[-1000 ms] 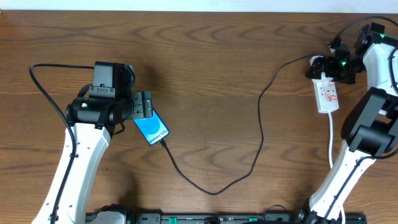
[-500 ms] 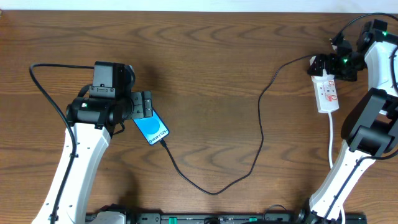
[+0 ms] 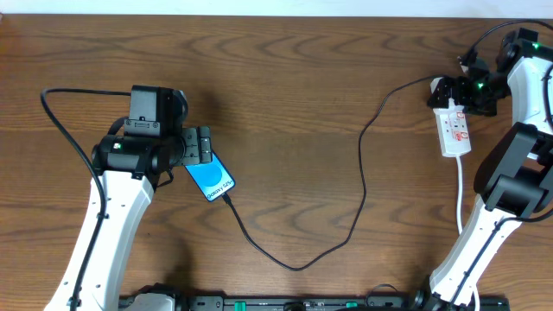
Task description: Plug charger to phone and switch on socket
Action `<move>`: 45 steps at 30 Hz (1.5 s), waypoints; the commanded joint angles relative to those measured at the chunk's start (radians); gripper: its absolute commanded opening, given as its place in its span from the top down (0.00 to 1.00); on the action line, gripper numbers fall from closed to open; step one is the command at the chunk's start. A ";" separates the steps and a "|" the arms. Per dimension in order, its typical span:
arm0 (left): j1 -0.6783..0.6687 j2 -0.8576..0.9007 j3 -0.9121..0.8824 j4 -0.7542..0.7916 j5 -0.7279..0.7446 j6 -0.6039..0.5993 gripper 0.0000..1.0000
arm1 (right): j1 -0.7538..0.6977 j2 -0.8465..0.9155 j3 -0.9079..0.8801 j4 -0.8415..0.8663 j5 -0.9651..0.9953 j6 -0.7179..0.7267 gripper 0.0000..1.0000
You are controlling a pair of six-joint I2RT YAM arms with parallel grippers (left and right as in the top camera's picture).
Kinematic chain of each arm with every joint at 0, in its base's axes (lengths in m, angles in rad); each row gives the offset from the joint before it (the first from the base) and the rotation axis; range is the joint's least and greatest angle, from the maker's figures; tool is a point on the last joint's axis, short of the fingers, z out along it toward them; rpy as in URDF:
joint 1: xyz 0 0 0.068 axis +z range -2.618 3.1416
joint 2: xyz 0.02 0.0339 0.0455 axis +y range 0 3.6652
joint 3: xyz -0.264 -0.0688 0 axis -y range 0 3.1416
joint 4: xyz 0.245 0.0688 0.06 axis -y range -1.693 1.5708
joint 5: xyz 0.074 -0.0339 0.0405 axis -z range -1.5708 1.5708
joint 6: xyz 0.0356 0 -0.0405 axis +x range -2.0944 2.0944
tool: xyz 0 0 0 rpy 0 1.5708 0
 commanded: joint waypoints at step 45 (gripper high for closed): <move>0.000 -0.003 0.016 -0.003 -0.017 0.014 0.09 | 0.019 0.008 0.003 0.021 0.065 0.032 0.01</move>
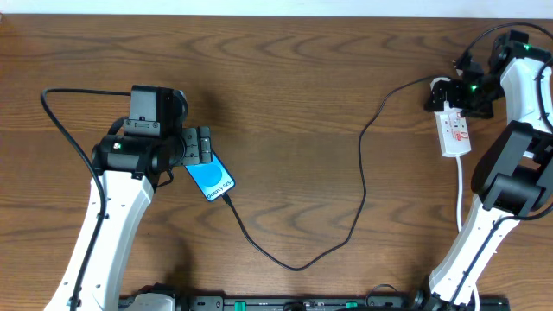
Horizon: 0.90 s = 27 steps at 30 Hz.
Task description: Plug charger to phone and switch on socket
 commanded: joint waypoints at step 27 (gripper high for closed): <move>0.000 -0.003 0.016 -0.003 -0.016 0.013 0.09 | 0.008 0.009 -0.093 0.052 -0.132 0.018 0.01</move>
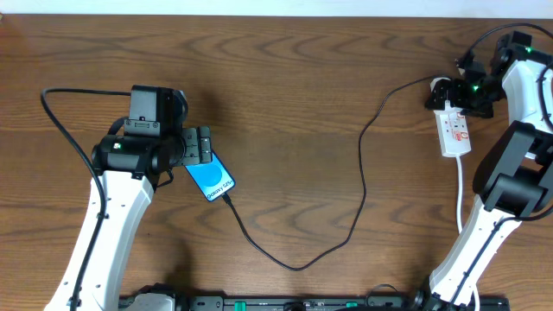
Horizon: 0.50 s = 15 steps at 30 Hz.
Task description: Plug charger to phone and switch on socket
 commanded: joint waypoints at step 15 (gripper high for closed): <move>0.000 -0.003 0.016 -0.003 -0.017 0.014 0.09 | 0.021 0.013 -0.073 -0.004 -0.149 0.013 0.01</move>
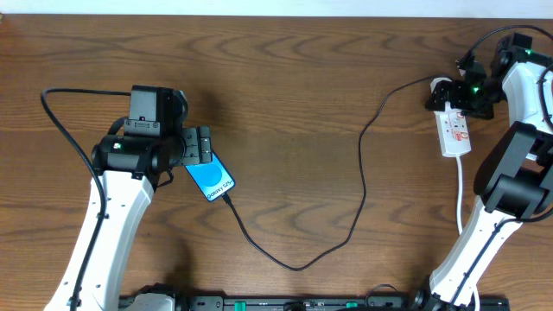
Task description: Plug charger to phone and switch on socket
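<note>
A blue phone [212,180] lies on the wooden table with a black charger cable [298,266] plugged into its lower end. My left gripper [198,146] sits at the phone's upper end, fingers closed on its corner. The cable loops right and up to a white plug [439,86] at the far end of a white socket strip [455,132]. My right gripper [451,96] hovers over that far end, by the plug. Its dark fingers blur together, so their state is unclear. The strip's switch is not discernible.
The strip's white lead [460,194] runs down toward the right arm's base [484,233]. A black cable [65,130] loops to the left of the left arm. The table's far edge [276,15] runs along the top.
The right gripper has shifted a trifle to the right over the far end of the socket strip. The left gripper, phone and cable stand as they were.
The cable was plugged into the phone and the left gripper held the phone's upper end throughout. The right gripper sat over the strip's far end, then slightly further left with its wrist raised, stayed there, and is now a trifle to the right.
</note>
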Action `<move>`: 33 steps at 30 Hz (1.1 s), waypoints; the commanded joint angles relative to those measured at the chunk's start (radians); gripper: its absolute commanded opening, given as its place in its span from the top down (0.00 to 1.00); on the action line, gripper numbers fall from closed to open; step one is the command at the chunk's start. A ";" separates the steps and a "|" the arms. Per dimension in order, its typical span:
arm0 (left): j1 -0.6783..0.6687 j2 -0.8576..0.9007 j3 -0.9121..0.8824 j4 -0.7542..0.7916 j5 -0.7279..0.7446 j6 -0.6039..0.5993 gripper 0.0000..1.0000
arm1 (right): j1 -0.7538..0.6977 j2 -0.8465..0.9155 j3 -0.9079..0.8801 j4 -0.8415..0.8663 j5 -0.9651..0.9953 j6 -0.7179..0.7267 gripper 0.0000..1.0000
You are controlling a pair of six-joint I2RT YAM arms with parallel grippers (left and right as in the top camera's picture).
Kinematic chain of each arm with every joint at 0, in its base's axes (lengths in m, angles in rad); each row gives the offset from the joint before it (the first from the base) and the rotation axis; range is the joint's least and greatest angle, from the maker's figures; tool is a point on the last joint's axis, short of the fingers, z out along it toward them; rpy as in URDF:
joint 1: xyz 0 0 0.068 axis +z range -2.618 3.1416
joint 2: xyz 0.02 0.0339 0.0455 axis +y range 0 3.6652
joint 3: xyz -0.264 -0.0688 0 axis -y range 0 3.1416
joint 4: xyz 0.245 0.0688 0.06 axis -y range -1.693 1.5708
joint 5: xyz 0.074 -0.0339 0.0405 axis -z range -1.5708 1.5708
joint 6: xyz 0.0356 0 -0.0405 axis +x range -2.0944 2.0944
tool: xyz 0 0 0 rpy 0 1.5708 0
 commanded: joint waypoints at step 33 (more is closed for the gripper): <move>0.000 -0.003 0.016 -0.003 -0.017 0.013 0.09 | 0.068 0.026 -0.045 -0.032 -0.272 0.010 0.01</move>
